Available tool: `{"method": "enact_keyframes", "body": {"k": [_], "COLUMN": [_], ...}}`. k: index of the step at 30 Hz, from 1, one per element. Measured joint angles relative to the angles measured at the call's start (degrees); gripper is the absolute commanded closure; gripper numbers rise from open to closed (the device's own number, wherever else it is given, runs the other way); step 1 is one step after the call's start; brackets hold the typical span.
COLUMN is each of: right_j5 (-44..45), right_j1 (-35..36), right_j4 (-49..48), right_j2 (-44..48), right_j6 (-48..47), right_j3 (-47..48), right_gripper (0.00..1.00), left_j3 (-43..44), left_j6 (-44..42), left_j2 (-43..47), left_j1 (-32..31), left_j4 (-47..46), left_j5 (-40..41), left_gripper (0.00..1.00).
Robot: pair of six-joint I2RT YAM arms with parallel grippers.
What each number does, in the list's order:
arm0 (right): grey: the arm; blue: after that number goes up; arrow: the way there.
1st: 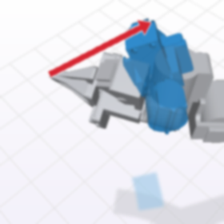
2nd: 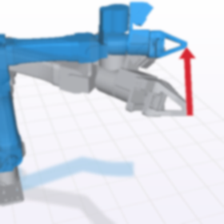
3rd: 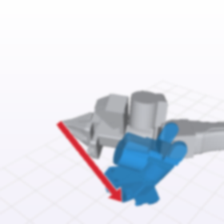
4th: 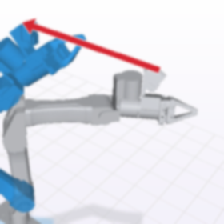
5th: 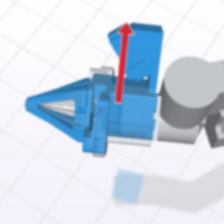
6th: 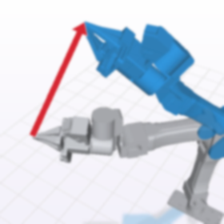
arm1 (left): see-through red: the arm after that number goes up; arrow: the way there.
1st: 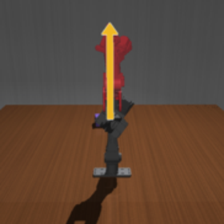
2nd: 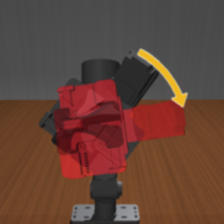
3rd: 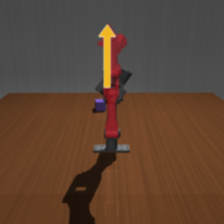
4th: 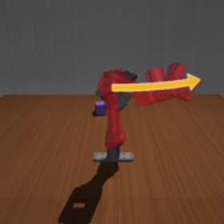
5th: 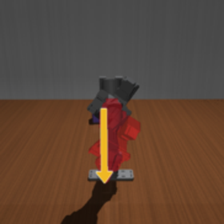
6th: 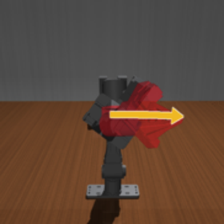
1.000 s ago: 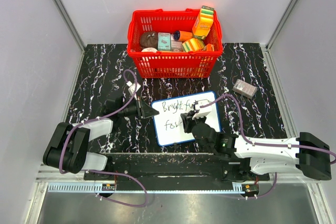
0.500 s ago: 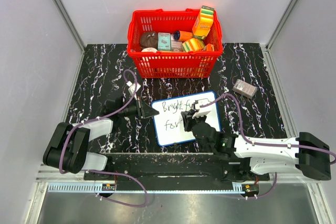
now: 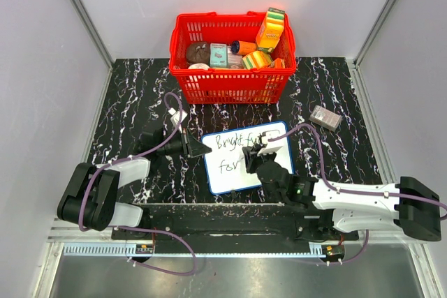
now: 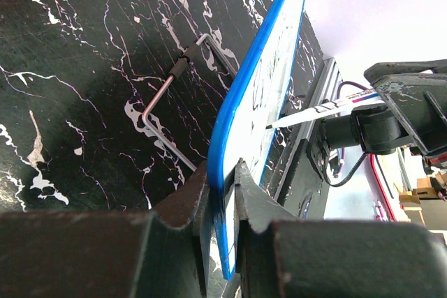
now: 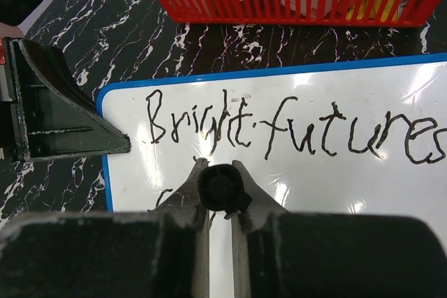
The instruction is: Write a sentence on the whiteboard
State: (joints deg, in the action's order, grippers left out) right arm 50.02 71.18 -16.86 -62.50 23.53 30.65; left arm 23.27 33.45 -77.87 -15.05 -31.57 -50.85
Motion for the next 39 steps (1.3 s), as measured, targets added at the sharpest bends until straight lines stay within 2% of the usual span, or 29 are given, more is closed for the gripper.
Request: {"method": "enact_keyframes", "body": {"k": [14, 22, 27, 39], "right_j5": [-0.20, 0.09, 1.70, 4.04], "right_j1": [-0.11, -0.24, -0.37, -0.37], "right_j4": [3.02, 3.48, 7.23, 12.09], "right_j2": [2.40, 10.34, 12.81, 11.89], "right_j6": [2.21, 1.27, 1.36, 2.49], "right_j3": [-0.70, -0.83, -1.25, -2.62], "right_gripper": [1.00, 1.00, 1.00, 1.00], "left_j3": [0.00, 0.00, 0.00, 0.00], "left_j6": [0.00, 0.00, 0.00, 0.00], "left_j2": [-0.02, -0.02, -0.02, -0.02], "left_j1": [0.00, 0.00, 0.00, 0.00], "left_j4": [0.00, 0.00, 0.00, 0.00], "left_j5": [-0.02, -0.07, -0.07, -0.07], "left_gripper": [1.00, 1.00, 1.00, 1.00]}}
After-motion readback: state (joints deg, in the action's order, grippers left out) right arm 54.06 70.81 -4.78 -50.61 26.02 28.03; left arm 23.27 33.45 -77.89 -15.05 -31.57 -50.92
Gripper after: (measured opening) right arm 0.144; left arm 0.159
